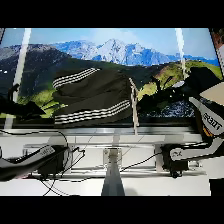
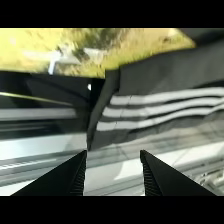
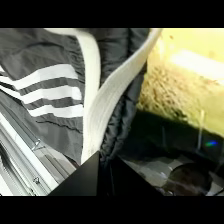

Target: Fold the clothes and pants, and hang the long-sleeved shirts on hangers.

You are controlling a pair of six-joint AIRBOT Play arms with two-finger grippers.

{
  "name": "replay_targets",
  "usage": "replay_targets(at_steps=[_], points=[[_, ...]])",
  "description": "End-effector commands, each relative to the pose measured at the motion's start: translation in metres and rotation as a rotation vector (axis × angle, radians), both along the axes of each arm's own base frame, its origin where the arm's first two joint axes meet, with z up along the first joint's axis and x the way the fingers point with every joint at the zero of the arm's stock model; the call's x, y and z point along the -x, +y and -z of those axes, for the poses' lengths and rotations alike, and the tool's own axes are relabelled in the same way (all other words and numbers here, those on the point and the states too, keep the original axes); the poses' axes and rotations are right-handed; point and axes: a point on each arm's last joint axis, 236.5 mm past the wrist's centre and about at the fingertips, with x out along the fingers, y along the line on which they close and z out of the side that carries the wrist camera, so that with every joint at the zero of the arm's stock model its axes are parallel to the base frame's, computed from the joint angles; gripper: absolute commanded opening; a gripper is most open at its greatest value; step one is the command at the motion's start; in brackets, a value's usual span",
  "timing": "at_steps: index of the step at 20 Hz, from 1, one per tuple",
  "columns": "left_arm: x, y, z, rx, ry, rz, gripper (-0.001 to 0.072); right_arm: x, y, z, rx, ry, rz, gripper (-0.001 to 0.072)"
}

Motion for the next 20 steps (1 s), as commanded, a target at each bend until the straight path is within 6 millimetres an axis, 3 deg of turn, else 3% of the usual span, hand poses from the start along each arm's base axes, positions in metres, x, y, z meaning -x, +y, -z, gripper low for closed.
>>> replay_targets(at_steps=[1,2,8,13,17,18,20], points=[[0.024,-0.02,0.026,0.072,-0.001,0.03,0.0424,-0.003,0.003,-0.003,-0.018,-0.006,0.009,0.002],[0.026,-0.02,0.033,0.06,0.0,0.02,0.0512,-0.004,0.004,-0.005,-0.026,-0.006,0.016,0.002],[0.051,-0.027,0.055,0.049,0.019,0.098,0.0514,-0.007,0.006,-0.007,-0.039,-0.008,0.031,0.002],[0.051,-0.029,0.076,0.011,-0.001,0.06,0.0509,-0.007,0.006,-0.007,-0.039,-0.008,0.031,0.002],[0.039,-0.039,0.073,0.037,-0.035,0.04,0.0306,-0.007,0.006,-0.007,-0.038,-0.009,0.031,0.002],[0.037,-0.042,0.072,0.039,-0.038,0.054,0.0233,-0.007,0.006,-0.007,-0.038,-0.009,0.031,0.002],[0.032,-0.049,0.072,0.039,-0.05,0.081,0.0003,-0.007,0.006,-0.007,-0.039,-0.009,0.03,0.0019]])
